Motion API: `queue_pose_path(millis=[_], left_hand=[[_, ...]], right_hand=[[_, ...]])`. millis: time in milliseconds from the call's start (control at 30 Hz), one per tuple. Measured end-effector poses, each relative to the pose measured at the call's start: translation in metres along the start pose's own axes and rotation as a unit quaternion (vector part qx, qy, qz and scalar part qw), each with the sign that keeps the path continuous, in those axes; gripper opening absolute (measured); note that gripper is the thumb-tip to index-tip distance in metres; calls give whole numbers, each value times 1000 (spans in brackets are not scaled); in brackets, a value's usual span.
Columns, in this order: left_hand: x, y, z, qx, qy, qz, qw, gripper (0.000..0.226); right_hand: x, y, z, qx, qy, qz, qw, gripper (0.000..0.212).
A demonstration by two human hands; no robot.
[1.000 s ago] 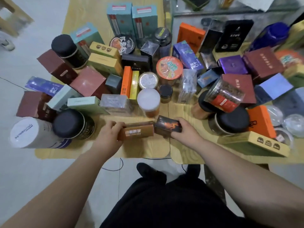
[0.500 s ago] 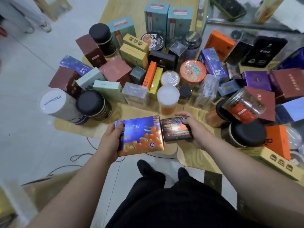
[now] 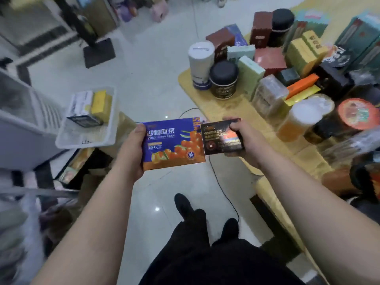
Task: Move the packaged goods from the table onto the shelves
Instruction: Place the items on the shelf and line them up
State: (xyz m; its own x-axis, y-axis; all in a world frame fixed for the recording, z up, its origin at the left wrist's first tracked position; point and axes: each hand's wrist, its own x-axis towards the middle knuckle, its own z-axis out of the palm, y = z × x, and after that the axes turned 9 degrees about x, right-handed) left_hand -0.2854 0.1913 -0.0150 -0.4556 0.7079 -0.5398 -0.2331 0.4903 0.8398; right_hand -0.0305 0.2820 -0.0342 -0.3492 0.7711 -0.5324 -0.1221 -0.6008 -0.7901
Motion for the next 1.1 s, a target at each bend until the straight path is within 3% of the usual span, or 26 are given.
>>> queue_pose_path(millis=[167, 267, 367, 533, 600, 733, 867, 967, 1100], left_hand=[[-66, -23, -116, -84, 131, -15, 988, 38], [-113, -36, -189, -155, 190, -8, 969, 51], [-160, -54, -270, -197, 280, 16, 940, 55], [-256, -88, -394, -253, 405, 79, 875, 45], [-296, -101, -440, -265, 451, 102, 846, 45], [-376, -120, -509, -282, 530, 122, 790, 42], [-446, -135, -555, -287, 600, 142, 733, 45], [-488, -143, -584, -250, 664, 185, 680, 28], [-526, -141, -606, -222, 713, 199, 634, 43]], right_hand=[[-11, 21, 109, -57, -132, 22, 989, 47], [-27, 41, 192, -105, -190, 38, 975, 43], [-49, 70, 282, -139, -261, 44, 954, 27], [-112, 136, 436, -165, -382, 67, 907, 28], [-147, 161, 493, -172, -436, 63, 881, 23], [-219, 204, 592, -208, -529, 60, 821, 43], [-278, 241, 668, -213, -620, 60, 753, 34], [-314, 263, 715, -205, -680, 59, 702, 36], [-348, 284, 775, -186, -746, 82, 634, 44]])
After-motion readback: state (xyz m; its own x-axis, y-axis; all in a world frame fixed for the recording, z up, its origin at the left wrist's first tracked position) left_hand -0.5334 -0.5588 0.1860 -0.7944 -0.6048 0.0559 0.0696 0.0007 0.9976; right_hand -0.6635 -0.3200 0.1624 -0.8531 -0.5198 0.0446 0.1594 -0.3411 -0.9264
